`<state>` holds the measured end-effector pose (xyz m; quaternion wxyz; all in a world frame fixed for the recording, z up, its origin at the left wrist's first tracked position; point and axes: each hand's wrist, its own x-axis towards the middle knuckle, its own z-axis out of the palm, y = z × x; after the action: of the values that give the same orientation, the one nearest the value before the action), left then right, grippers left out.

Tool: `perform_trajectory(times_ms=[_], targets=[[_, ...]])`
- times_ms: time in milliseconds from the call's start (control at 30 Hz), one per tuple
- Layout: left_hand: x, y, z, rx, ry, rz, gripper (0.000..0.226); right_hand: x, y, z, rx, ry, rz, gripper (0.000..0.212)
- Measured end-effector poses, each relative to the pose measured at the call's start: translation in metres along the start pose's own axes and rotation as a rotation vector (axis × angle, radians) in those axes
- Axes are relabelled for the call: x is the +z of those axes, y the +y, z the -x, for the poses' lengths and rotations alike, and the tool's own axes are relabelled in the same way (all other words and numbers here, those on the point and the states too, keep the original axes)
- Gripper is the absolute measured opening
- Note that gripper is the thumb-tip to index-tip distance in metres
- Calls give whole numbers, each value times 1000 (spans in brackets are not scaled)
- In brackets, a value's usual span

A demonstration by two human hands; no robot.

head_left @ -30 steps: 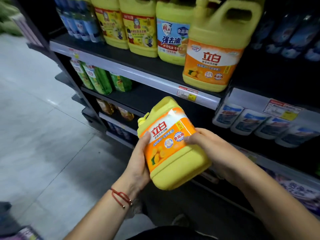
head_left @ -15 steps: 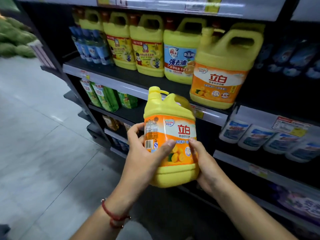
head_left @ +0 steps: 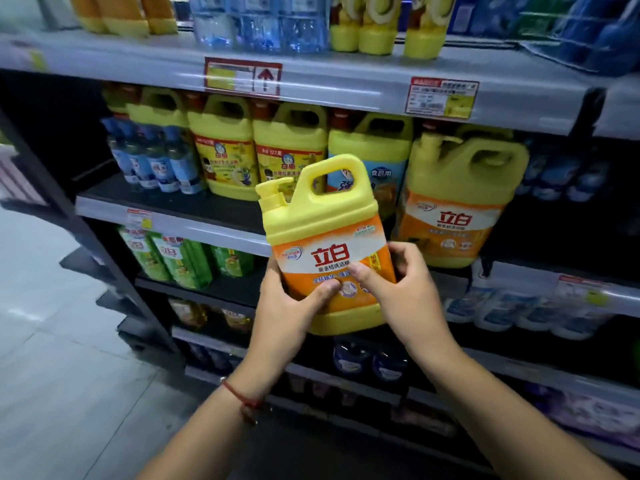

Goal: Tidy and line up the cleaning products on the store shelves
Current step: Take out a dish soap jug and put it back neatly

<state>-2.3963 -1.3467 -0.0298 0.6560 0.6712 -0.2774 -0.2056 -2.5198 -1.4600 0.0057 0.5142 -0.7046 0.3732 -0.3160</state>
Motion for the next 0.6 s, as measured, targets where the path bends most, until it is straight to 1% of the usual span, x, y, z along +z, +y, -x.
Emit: perform_trajectory(times_ms=[67, 133, 200, 300, 367, 433, 500, 600], targets=[[-10, 5, -31, 46, -47, 23, 74, 18, -12, -12, -31, 86, 35, 37], [-17, 4, -65, 87, -68, 60, 77, 32, -24, -28, -31, 145, 145, 30], [-17, 4, -98, 156, -77, 59, 81, 43, -32, -47, 55, 213, 240, 32], [-12, 1, -132, 249, -125, 72, 86, 61, -35, -69, 163, 320, 158, 38], [-5, -1, -150, 274, -168, 74, 91, 69, -37, -77, 208, 387, 64, 36], [5, -4, -165, 295, -195, 54, 101, 72, -42, -82, 260, 431, 11, 32], [14, -8, -175, 284, -222, -16, 108, 74, -48, -82, 361, 423, -4, 26], [20, -18, -176, 298, -259, -88, 100, 79, -42, -85, 495, 408, 7, 24]])
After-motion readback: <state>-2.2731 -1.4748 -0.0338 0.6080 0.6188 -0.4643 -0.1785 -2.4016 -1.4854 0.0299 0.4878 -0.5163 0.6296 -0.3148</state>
